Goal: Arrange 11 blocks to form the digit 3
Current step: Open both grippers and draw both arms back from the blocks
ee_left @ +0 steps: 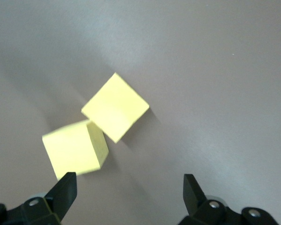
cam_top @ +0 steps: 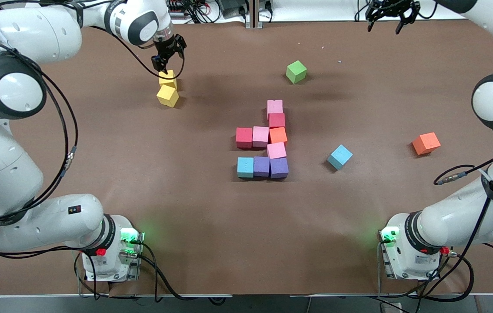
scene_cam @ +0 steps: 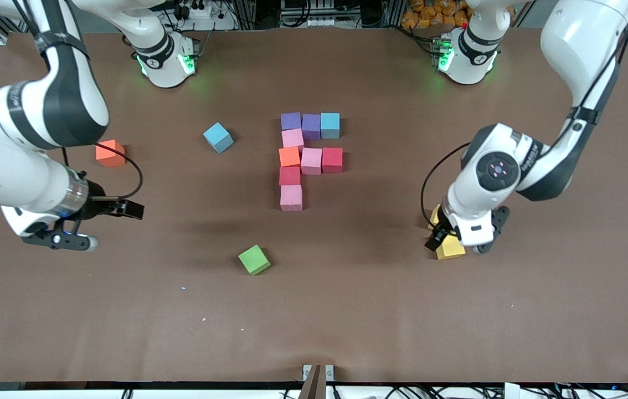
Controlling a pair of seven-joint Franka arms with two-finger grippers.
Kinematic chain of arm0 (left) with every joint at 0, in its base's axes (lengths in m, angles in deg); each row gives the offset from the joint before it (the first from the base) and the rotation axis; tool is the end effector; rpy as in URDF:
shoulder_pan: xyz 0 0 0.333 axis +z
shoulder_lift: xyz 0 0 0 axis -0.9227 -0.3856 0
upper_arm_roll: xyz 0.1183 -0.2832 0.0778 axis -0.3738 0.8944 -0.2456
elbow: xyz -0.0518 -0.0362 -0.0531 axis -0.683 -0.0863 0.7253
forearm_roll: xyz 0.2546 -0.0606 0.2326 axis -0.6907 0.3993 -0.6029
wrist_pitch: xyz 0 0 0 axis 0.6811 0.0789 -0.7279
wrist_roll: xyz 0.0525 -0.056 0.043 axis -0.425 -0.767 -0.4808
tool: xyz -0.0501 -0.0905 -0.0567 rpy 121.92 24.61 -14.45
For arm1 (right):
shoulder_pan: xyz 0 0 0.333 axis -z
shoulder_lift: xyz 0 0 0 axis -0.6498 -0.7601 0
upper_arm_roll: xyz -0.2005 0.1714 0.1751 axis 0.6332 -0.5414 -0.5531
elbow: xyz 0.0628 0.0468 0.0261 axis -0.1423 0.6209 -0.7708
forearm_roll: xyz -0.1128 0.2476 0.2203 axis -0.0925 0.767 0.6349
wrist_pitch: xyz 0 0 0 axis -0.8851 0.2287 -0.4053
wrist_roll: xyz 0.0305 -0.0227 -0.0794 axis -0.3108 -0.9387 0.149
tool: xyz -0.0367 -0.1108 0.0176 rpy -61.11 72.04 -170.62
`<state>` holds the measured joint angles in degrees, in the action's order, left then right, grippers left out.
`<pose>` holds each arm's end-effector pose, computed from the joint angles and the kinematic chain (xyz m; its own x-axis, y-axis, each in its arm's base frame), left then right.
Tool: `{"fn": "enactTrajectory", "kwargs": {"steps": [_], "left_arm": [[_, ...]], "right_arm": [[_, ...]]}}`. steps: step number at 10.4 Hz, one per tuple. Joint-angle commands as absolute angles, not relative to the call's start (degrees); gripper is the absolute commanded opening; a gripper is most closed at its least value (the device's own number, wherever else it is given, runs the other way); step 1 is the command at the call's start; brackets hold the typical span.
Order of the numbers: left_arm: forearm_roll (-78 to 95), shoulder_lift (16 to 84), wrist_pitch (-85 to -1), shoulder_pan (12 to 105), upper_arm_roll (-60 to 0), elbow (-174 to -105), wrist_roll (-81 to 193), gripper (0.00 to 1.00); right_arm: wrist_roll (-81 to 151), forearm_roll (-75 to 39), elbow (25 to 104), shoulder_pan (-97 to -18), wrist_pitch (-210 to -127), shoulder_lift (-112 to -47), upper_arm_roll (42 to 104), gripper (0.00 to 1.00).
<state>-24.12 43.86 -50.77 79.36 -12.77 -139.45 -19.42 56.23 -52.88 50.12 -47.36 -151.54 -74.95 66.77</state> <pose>0.5978 -0.1922 0.3222 0.6600 0.7507 0.0273 0.7509 -0.6604 0.0069 0.6008 0.0836 0.4855 0.9843 -0.1513 -0.0910 -0.1527 -0.9882 -0.0078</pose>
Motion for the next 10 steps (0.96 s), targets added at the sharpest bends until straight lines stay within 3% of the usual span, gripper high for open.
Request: {"fn": "enactTrajectory", "kwargs": {"steps": [1,4,10], "left_arm": [[-26.21,40.73,-49.13,79.01,-15.10,-135.96,-7.17,1.00],[-26.39,36.95,-49.05,78.92,-16.88,-131.39,3.85,1.00],[-26.13,33.25,-49.22,77.96,-19.69,-129.27,14.85,1.00]], "right_arm": [[56.04,-52.51,49.62,-45.28,-150.67,-73.47,65.77,1.00],[56.83,-49.87,47.95,-44.84,-150.75,-74.00,65.68,1.00],[55.34,-48.98,47.24,-43.96,-150.49,-73.83,65.59,1.00]]}}
